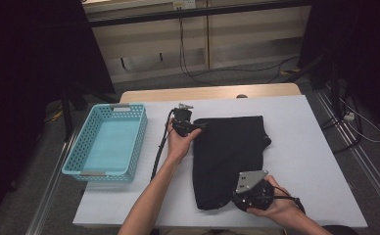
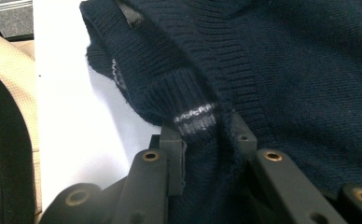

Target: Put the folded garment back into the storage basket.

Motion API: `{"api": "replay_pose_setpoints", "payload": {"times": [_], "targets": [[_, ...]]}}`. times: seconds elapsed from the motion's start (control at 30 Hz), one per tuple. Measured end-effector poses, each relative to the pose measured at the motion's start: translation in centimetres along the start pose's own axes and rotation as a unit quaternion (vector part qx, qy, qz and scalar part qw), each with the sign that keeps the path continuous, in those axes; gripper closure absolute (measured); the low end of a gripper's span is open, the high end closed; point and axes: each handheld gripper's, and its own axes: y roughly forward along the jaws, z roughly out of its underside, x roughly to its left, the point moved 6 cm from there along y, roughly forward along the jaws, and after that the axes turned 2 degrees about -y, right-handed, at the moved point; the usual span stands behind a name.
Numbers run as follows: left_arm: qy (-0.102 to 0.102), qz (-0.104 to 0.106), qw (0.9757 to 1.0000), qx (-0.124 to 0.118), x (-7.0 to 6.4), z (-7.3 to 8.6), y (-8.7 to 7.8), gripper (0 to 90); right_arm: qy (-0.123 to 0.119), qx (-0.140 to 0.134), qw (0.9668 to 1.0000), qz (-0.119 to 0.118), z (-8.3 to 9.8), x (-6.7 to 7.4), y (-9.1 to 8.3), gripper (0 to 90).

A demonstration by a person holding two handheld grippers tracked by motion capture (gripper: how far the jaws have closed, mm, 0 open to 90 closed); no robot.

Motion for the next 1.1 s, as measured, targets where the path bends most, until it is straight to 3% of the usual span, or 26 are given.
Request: {"api": "replay_pose_setpoints", "payload": {"times": [0.13, 0.23, 0.43, 0.47, 0.57, 0.63, 0.7, 0.77, 0.83, 0.87, 1.1], "targets": [[-0.007, -0.006, 0.9997, 0.021, 0.9, 0.6, 0.4, 21.0, 0.000, 0.000, 1.0000, 0.001, 0.0, 0.0, 0.0, 73.8], [-0.011, 0.001, 0.9997, 0.024, 0.9, 0.8, 0.7, 21.8, 0.000, 0.000, 1.0000, 0.000, 0.0, 0.0, 0.0, 73.7], [0.004, -0.007, 0.9998, 0.018, 0.7, 0.7, 1.2, 22.7, 0.000, 0.002, 1.0000, 0.003, -0.1, 0.0, 0.0, 73.5], [0.019, -0.017, 0.9995, 0.018, 0.4, 0.7, 1.5, 23.4, -0.002, 0.002, 1.0000, 0.003, -0.1, 0.0, 0.0, 73.5], [0.024, -0.008, 0.9995, 0.018, 0.2, 0.5, 1.6, 29.1, -0.001, 0.002, 1.0000, 0.003, -0.1, 0.0, 0.0, 73.4], [0.018, 0.001, 0.9996, 0.021, 0.0, 0.4, 1.6, 38.7, 0.002, 0.001, 1.0000, 0.000, -0.1, 0.0, 0.0, 73.3], [0.015, -0.001, 0.9996, 0.022, -0.3, 0.5, 1.6, 39.7, 0.002, 0.001, 1.0000, 0.000, -0.1, 0.0, 0.0, 73.2], [0.018, 0.008, 0.9996, 0.020, -0.7, 0.6, 1.6, 52.6, 0.006, 0.000, 1.0000, -0.003, -0.1, 0.0, 0.0, 73.0], [0.015, 0.021, 0.9994, 0.023, -0.9, 0.6, 1.5, 56.2, 0.013, -0.002, 0.9999, -0.007, -0.2, -0.1, 0.0, 73.0], [0.017, 0.033, 0.9990, 0.025, -1.1, 0.6, 1.5, 66.9, 0.015, -0.002, 0.9998, -0.008, -0.2, -0.1, 0.0, 73.1], [0.029, 0.022, 0.9992, 0.018, -1.5, 0.1, 0.9, 75.9, 0.021, -0.007, 0.9997, -0.009, -0.4, -0.2, -0.2, 74.9]]}}
